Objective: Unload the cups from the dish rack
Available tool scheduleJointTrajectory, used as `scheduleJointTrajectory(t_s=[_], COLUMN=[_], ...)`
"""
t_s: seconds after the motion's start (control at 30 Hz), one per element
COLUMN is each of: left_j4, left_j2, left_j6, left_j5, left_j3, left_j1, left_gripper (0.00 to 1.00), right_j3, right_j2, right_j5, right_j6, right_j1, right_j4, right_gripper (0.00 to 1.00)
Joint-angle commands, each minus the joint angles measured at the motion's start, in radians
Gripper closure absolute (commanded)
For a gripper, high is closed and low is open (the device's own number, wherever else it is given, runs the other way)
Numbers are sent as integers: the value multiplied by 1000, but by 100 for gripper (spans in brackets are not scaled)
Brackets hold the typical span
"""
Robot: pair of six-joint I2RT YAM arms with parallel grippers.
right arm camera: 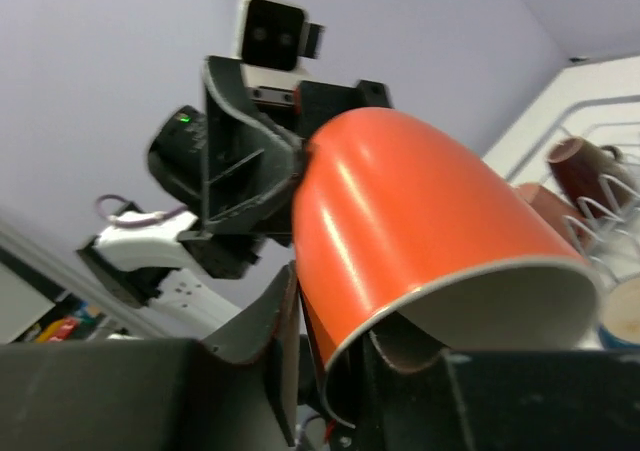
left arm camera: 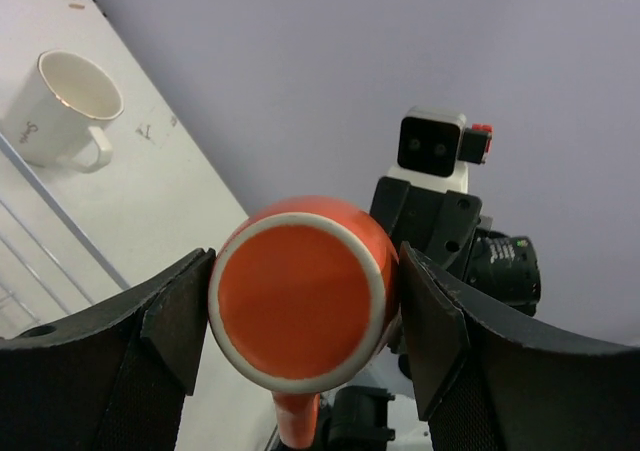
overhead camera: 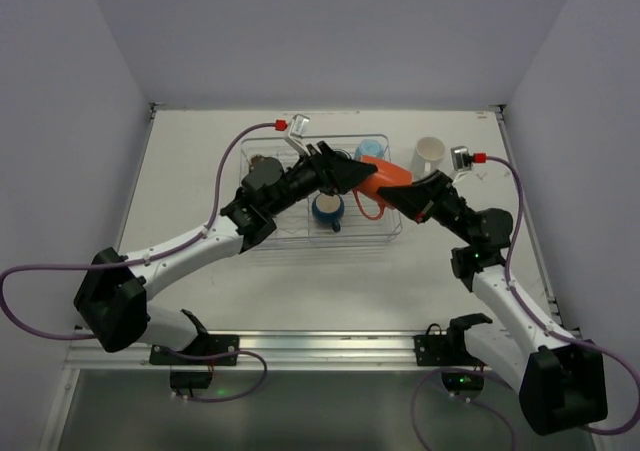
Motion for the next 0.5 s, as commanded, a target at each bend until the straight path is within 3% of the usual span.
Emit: scheduleJointTrajectory(t_s=[0.0, 0.03, 0.07, 0.13, 0.23, 0.33, 0.47], left_j4=[134, 131, 113, 71, -22, -149, -261], left_j2=[-41, -47, -62, -85, -159, -260, -342], left_j6=[-9, 2, 11, 40, 124, 192, 271], left_j5=[17, 11, 7, -18, -96, -190, -270], left_j3=[-14, -21, -25, -37, -76, -108, -125], left_j1=[-27, -27, -29, -27, -27, -29, -27], left_gripper=[66, 51, 42, 21, 3, 0, 0], right_j3=[22, 19, 11, 3, 5, 26, 71], right_j2=[17, 14, 2, -21, -88, -156, -210], right_j5=[40, 47, 57, 80, 110, 135, 138], right_j6=[95, 95, 92, 58, -26, -142, -218], right_j1=[10, 12, 13, 14, 14, 12, 14], right_j4=[231, 231, 224, 156, -6, -208, -344], right_gripper=[84, 88, 95, 100, 100, 100, 100])
